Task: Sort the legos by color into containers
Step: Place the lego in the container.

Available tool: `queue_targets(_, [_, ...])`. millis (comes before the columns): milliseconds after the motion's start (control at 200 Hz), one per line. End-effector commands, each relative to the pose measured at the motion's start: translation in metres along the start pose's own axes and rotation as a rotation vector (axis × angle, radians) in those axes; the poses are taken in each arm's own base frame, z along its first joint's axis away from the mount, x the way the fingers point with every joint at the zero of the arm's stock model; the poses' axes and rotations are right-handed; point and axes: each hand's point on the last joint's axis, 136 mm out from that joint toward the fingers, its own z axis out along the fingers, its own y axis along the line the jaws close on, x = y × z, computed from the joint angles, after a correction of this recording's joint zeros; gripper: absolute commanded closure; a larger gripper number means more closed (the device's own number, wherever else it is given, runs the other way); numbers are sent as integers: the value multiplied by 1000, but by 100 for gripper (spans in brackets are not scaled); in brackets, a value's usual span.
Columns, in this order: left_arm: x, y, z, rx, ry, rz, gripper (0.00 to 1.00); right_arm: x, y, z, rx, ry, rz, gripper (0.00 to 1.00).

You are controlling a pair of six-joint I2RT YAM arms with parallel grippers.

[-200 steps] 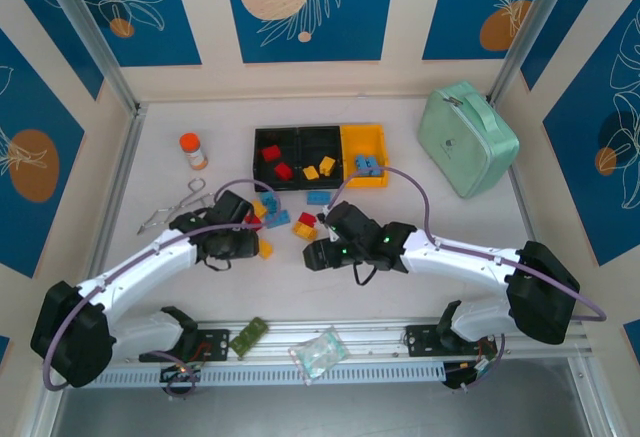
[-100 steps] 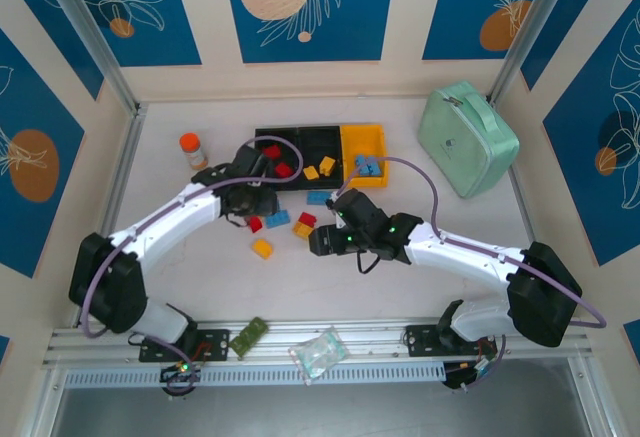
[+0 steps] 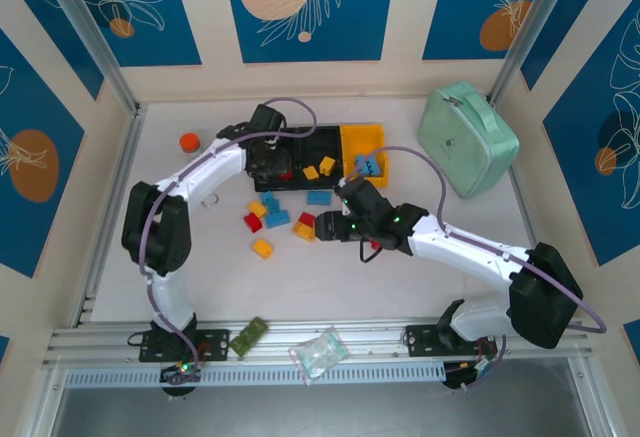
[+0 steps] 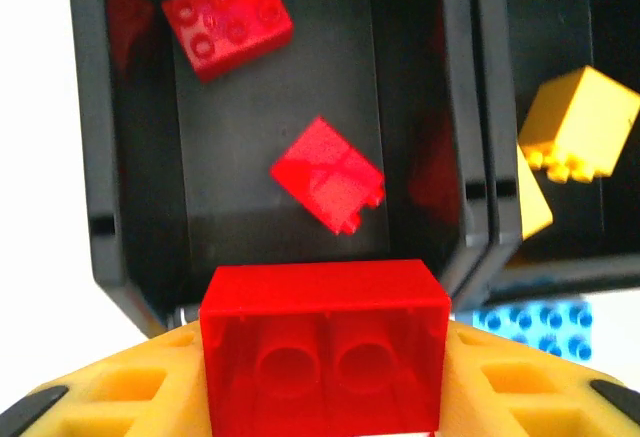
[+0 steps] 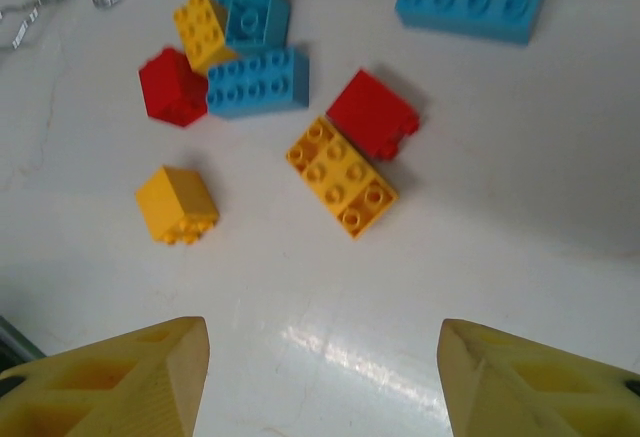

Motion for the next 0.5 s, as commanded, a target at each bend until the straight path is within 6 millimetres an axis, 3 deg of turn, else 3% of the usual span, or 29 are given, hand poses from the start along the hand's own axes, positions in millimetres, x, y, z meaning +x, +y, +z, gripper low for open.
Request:
queue_targets(0, [-17,0,7,2,2,9,53,-26,2,-10,7,-67,-8,37])
queue_targets(195, [-29,-2,33,-17,22,-2,53,-40,-2,-12,17,-94,1,37])
queue_targets(490, [-40,1,53,-35,23,-19,50,-35,-6,-11,19,-84,19,38])
